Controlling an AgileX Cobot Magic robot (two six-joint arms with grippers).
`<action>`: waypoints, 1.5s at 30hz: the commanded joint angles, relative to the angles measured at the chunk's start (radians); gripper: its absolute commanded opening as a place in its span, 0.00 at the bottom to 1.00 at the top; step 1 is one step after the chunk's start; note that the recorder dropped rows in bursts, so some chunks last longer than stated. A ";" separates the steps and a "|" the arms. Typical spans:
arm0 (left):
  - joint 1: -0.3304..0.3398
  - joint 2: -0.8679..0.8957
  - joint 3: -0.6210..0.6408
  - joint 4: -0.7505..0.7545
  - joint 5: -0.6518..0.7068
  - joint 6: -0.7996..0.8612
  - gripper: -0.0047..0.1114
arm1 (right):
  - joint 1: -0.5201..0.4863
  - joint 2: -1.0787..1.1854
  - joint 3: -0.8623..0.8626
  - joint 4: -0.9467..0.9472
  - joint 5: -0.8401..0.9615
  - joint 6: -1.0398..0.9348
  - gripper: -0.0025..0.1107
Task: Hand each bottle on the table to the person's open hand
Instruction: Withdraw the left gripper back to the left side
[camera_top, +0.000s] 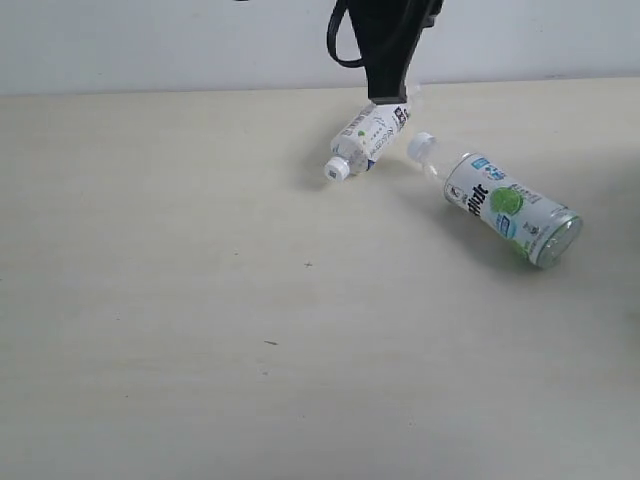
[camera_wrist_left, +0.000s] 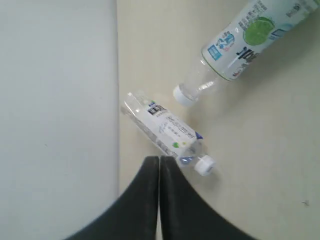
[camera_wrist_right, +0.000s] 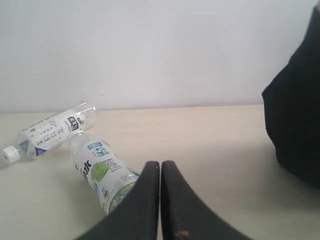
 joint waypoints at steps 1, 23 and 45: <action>0.072 -0.012 -0.007 -0.090 0.040 -0.235 0.05 | -0.005 -0.006 0.004 -0.004 -0.004 0.000 0.03; 0.314 -0.338 0.773 -0.428 -0.709 -0.537 0.05 | -0.005 -0.006 0.004 -0.004 -0.004 0.000 0.03; 0.314 -1.045 1.765 0.106 -1.805 -1.102 0.05 | -0.005 -0.006 0.004 -0.004 -0.004 0.000 0.03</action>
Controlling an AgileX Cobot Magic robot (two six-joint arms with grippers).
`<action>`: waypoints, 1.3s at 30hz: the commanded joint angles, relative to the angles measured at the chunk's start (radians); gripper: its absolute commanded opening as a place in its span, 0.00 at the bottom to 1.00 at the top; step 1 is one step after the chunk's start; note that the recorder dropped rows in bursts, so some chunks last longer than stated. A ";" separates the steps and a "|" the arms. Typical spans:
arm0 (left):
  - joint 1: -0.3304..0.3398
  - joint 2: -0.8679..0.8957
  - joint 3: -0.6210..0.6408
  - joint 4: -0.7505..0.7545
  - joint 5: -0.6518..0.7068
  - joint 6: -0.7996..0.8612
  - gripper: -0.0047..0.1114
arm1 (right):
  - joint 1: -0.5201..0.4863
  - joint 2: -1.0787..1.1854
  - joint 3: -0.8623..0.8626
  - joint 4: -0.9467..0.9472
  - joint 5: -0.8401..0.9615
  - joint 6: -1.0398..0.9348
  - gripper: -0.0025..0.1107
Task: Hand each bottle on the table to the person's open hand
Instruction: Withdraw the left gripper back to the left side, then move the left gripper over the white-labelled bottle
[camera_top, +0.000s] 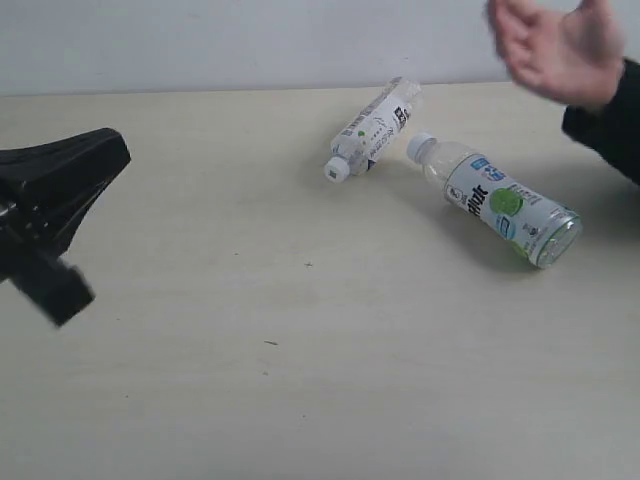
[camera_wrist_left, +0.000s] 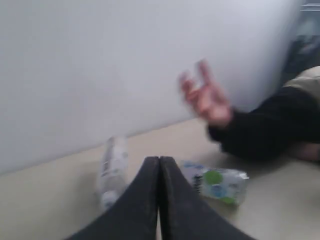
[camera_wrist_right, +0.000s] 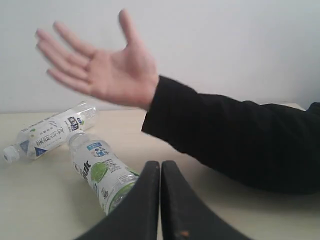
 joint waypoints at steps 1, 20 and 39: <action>0.000 -0.159 0.059 0.215 -0.111 -0.175 0.05 | -0.005 -0.006 0.004 -0.004 -0.004 0.000 0.03; 0.000 -0.471 0.178 0.077 -0.108 -0.151 0.04 | -0.005 -0.006 0.004 0.000 -0.004 0.000 0.03; 0.000 -0.474 0.091 -0.029 -0.014 -0.081 0.04 | -0.005 -0.006 0.004 0.000 -0.004 0.000 0.03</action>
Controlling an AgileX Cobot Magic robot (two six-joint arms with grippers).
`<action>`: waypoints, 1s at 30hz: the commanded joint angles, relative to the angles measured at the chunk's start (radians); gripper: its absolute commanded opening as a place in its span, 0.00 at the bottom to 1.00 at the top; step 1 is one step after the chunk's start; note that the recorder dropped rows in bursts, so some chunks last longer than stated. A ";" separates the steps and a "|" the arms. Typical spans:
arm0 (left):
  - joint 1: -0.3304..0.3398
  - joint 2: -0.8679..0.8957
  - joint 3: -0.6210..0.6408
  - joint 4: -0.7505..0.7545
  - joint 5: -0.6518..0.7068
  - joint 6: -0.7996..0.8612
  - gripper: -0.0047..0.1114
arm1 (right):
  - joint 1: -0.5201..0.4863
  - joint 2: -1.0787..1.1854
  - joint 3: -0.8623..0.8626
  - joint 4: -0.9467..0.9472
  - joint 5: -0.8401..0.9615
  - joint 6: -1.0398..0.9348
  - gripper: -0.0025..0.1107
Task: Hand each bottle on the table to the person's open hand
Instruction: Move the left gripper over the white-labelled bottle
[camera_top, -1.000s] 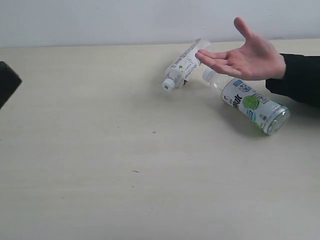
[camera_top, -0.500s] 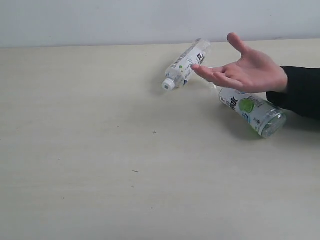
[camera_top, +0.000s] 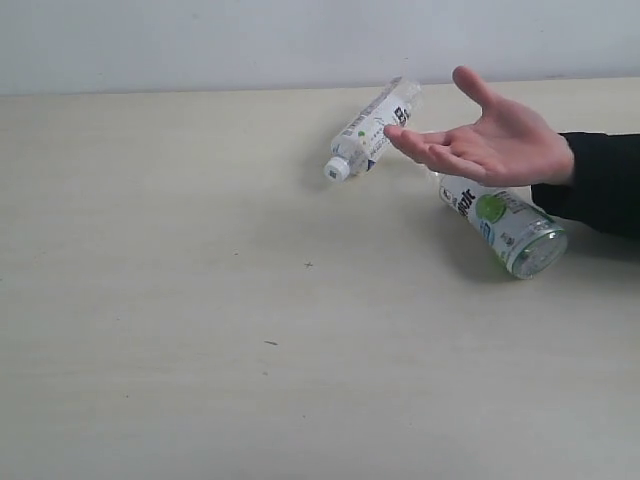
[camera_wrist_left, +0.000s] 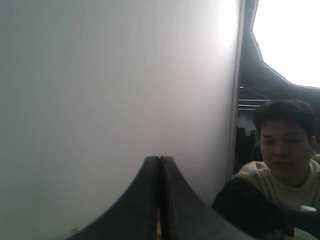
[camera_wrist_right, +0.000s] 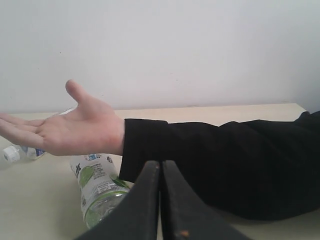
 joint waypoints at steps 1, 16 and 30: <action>0.000 0.050 -0.107 -0.089 0.059 0.086 0.04 | -0.005 -0.006 0.004 -0.004 -0.004 0.000 0.03; 0.013 0.709 -0.909 -0.115 0.849 0.315 0.04 | -0.005 -0.006 0.004 -0.004 -0.004 0.000 0.03; 0.092 1.435 -1.616 -0.137 1.450 0.368 0.04 | -0.005 -0.006 0.004 -0.004 -0.004 0.000 0.03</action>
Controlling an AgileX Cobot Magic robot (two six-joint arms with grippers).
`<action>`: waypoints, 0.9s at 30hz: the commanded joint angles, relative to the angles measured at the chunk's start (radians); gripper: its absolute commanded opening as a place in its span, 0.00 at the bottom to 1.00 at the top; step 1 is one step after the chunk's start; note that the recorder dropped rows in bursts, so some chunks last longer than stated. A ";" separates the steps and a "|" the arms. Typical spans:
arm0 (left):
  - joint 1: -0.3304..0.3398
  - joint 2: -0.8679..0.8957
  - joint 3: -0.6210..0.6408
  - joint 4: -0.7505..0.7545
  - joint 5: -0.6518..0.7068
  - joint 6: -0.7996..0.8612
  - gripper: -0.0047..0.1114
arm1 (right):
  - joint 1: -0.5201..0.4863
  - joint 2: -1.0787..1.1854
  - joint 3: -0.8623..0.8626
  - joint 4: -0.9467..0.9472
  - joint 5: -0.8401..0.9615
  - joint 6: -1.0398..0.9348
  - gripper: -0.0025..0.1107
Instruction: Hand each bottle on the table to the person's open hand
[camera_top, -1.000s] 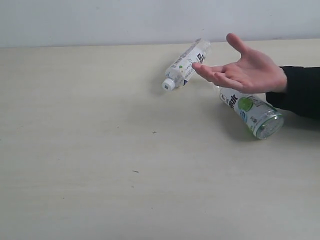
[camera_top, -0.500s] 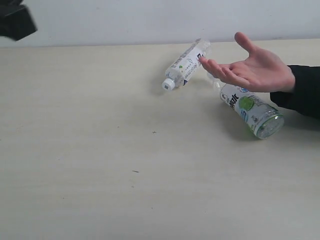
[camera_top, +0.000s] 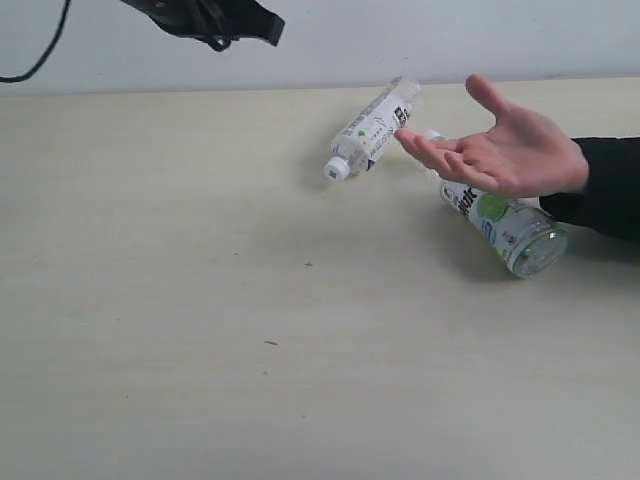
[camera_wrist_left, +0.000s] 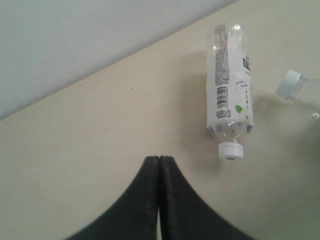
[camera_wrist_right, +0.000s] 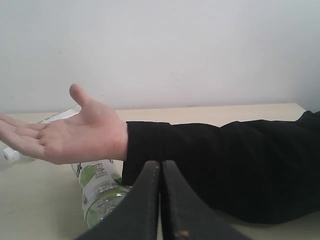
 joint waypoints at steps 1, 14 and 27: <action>0.003 0.174 -0.183 -0.022 0.143 0.011 0.04 | -0.005 -0.006 0.004 -0.004 -0.004 0.000 0.03; 0.003 0.483 -0.552 -0.212 0.258 0.115 0.09 | -0.005 -0.006 0.004 -0.004 -0.004 0.000 0.03; -0.007 0.590 -0.627 -0.455 0.243 0.312 0.75 | -0.005 -0.006 0.004 -0.004 -0.004 0.000 0.03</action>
